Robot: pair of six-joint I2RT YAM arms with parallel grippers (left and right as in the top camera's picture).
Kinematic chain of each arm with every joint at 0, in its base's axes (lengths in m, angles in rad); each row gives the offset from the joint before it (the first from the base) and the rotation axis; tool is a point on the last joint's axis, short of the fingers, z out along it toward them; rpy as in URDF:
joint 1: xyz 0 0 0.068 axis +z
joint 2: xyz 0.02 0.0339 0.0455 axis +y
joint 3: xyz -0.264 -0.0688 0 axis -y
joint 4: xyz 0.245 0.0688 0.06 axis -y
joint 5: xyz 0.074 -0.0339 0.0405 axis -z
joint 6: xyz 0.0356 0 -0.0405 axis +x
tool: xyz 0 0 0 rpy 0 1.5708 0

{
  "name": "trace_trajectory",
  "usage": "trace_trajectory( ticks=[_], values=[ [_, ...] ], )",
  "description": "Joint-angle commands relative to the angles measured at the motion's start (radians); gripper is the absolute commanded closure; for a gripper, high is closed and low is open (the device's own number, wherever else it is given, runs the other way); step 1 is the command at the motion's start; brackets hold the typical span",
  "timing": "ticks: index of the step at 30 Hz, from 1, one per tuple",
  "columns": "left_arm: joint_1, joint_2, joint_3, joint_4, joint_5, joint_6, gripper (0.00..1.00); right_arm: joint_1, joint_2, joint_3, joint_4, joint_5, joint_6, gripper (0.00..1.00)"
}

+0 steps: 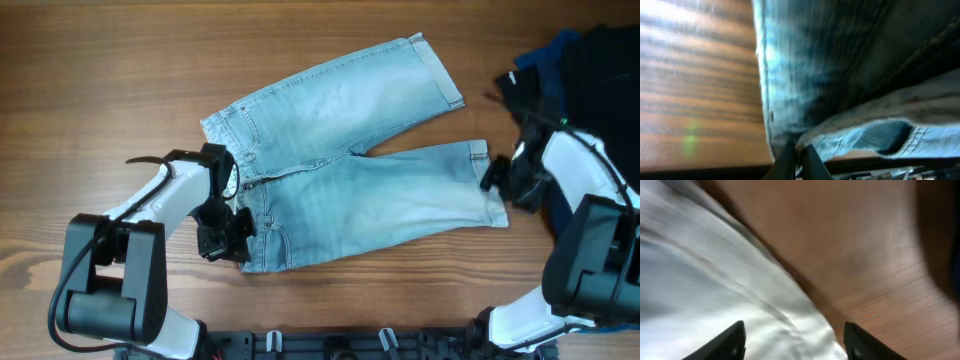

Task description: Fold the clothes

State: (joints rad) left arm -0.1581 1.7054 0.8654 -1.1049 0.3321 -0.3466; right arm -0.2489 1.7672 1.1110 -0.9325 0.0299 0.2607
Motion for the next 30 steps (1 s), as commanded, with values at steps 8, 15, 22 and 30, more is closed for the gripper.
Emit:
trace_trajectory(
  ticks=[8, 15, 22, 30],
  values=[
    [-0.002, -0.102, 0.351, 0.021, -0.13, -0.086, 0.76, 0.084, 0.008, 0.15, 0.055, -0.446, -0.303, 0.06],
    [-0.002, 0.062, 0.256, 0.244, -0.028, -0.087, 0.91, 0.166, 0.01, 0.079, 0.131, -0.391, -0.303, 0.07],
    [-0.002, 0.173, 0.103, 0.259, -0.121, -0.077, 0.96, 0.166, 0.008, -0.027, 0.241, -0.345, -0.288, 0.07],
    [-0.002, 0.06, 0.125, 0.232, -0.162, -0.05, 0.96, 0.167, 0.007, 0.083, 0.158, -0.594, -0.463, 0.07]
  ],
)
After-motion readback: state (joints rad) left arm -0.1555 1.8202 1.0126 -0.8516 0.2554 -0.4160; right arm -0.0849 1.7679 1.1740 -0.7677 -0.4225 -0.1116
